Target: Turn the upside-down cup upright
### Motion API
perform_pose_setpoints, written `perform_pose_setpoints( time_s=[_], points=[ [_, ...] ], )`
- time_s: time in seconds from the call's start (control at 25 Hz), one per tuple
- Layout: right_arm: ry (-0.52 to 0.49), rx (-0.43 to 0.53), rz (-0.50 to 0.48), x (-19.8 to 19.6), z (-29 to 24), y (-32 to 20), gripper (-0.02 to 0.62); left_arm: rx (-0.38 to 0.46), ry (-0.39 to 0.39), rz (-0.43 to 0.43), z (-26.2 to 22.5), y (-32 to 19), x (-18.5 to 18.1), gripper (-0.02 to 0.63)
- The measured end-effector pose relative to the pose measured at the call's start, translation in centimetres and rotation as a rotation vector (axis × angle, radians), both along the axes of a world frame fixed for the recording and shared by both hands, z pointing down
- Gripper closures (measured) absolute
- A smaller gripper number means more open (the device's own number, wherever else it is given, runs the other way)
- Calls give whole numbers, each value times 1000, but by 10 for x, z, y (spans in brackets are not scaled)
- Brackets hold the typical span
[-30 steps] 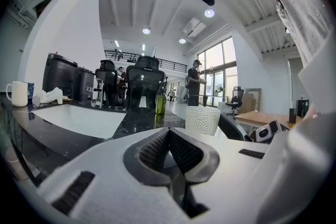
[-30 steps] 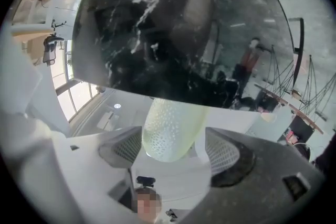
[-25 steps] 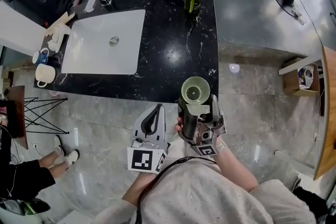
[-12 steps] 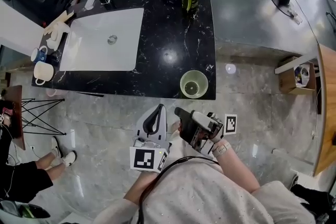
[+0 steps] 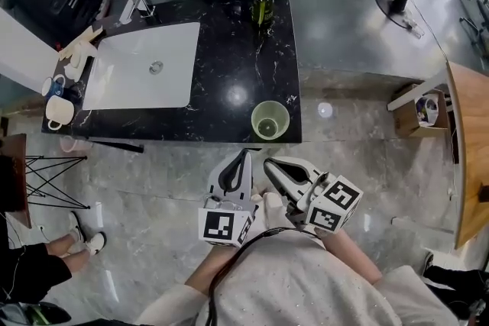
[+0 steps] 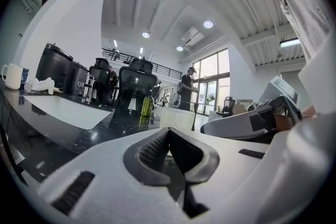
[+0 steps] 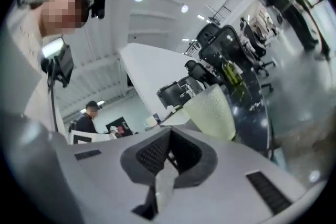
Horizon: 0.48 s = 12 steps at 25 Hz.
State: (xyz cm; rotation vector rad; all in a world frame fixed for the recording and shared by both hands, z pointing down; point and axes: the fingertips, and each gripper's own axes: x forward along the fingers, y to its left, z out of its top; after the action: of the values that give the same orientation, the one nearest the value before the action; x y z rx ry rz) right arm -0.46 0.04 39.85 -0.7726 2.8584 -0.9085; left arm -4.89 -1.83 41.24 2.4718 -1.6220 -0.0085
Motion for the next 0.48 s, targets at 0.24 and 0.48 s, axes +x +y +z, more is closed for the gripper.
perform_pose_setpoints(
  time_s=[0.24, 0.48],
  points=[
    [188, 155, 150, 14, -1, -3, 589, 24, 6, 19, -10, 4, 11, 601],
    [207, 190, 170, 10, -2, 0, 589, 26, 3, 22, -10, 9, 13, 600]
  ],
)
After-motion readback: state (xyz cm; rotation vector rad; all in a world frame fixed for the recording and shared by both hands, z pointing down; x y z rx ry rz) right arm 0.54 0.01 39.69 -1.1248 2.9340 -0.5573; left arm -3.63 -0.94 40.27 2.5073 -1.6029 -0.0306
